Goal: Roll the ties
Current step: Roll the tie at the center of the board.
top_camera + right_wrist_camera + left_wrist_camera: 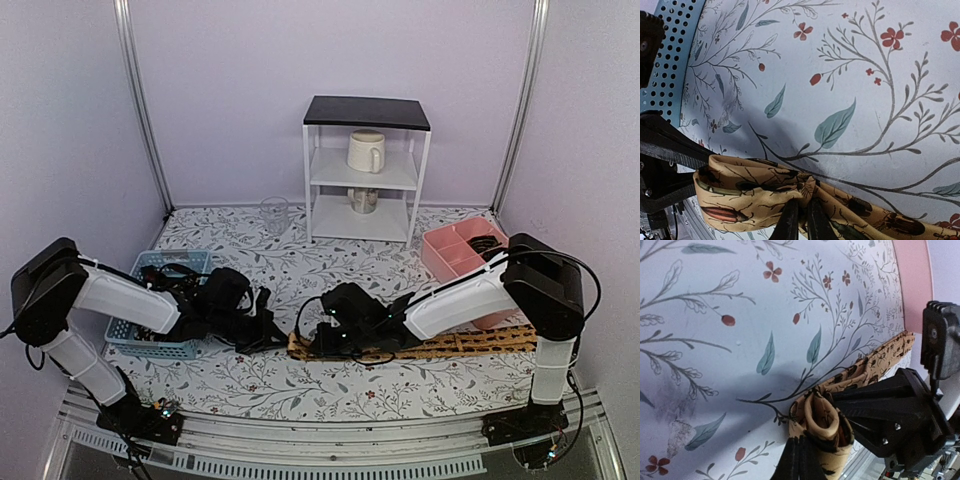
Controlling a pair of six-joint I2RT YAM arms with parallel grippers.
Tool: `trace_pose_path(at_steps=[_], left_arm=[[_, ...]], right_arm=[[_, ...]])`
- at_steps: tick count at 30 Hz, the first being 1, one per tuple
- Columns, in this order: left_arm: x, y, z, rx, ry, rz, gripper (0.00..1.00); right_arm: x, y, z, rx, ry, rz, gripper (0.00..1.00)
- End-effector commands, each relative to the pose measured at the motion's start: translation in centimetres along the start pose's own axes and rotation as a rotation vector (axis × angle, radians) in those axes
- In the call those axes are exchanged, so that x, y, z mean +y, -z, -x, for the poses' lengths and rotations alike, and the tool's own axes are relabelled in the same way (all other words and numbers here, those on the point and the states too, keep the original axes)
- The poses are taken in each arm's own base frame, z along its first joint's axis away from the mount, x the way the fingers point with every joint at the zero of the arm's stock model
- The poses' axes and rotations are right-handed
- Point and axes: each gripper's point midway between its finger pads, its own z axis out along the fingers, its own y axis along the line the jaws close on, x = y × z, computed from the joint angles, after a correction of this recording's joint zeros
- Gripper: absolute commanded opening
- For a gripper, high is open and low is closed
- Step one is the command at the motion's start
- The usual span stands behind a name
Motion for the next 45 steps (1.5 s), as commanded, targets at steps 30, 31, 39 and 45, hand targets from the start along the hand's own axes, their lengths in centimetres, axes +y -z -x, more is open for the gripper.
trace_pose_path(at_steps=[30, 31, 39, 45], left_arm=[[-0.5, 0.5, 0.3, -0.020, -0.033, 0.004, 0.00], [-0.5, 0.5, 0.2, -0.018, -0.033, 0.005, 0.00], [-1.1, 0.6, 0.4, -0.017, -0.036, -0.007, 0.00], [-1.8, 0.7, 0.5, -0.017, -0.040, -0.023, 0.00]], right_arm=[[2.2, -0.2, 0.9, 0.014, 0.012, 0.097, 0.14], [2.3, 0.1, 1.1, 0.009, 0.015, 0.095, 0.13], [2.7, 0.3, 1.0, 0.025, 0.029, 0.102, 0.02], [4.0, 0.4, 0.9, 0.030, 0.045, 0.183, 0.00]])
